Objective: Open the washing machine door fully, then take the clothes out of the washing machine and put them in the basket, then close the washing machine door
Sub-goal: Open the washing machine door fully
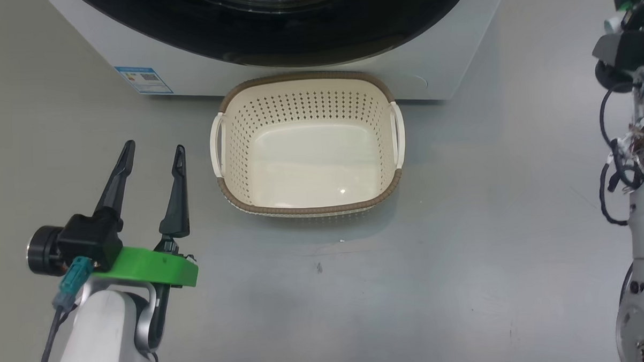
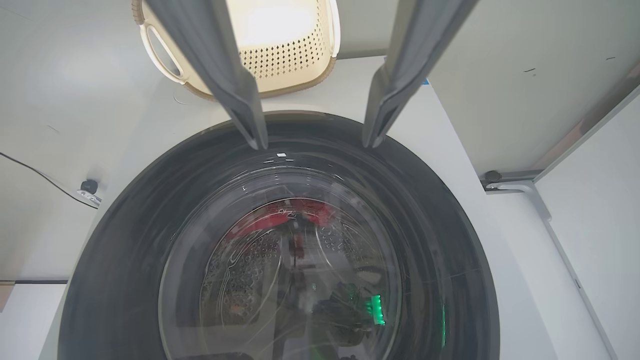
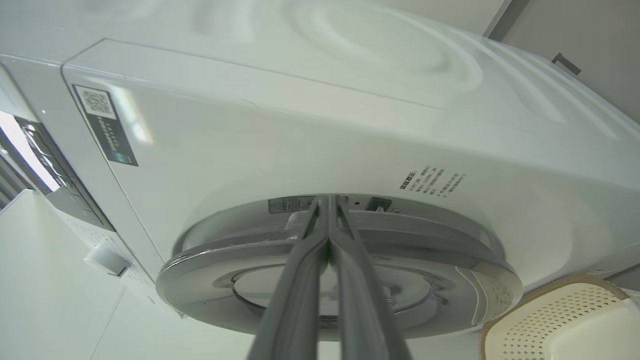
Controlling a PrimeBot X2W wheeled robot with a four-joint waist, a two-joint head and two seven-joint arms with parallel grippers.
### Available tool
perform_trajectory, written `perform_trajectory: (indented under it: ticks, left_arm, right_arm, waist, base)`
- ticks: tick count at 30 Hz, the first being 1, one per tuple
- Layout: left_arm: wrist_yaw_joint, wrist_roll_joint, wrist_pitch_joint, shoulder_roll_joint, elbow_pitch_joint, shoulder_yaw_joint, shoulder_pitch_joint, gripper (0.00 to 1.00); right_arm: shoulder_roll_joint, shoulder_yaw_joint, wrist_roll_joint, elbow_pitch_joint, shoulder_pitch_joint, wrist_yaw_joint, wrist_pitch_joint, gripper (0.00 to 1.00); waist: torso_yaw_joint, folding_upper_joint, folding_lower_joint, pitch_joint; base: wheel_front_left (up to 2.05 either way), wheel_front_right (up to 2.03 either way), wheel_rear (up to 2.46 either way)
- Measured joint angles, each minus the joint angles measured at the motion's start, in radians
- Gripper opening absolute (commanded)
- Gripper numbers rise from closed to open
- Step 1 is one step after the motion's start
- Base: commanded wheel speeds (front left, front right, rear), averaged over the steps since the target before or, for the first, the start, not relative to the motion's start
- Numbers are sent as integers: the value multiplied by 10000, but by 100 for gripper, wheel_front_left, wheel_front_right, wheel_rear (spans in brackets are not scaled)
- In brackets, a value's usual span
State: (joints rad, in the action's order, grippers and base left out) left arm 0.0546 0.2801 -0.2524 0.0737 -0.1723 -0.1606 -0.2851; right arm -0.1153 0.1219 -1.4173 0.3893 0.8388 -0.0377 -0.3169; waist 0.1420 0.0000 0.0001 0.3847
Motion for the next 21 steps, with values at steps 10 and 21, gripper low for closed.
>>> perform_trajectory:
  ticks: [10,21]
  left_arm:
    - [153,-2,-40,-198,-17,-54,-489,100]
    - [222,-2,-40,-259,-88,-15,-677,100]
  right_arm:
    - [-633,-564,-73,424,1449,780,-1296,0]
    - [-838,-895,-52,959,2460,1122,-2033,0]
  waist:
    - [420,0,0,579]
    - [783,0,0,917]
  base:
    - [0,0,0]
    - [0,0,0]
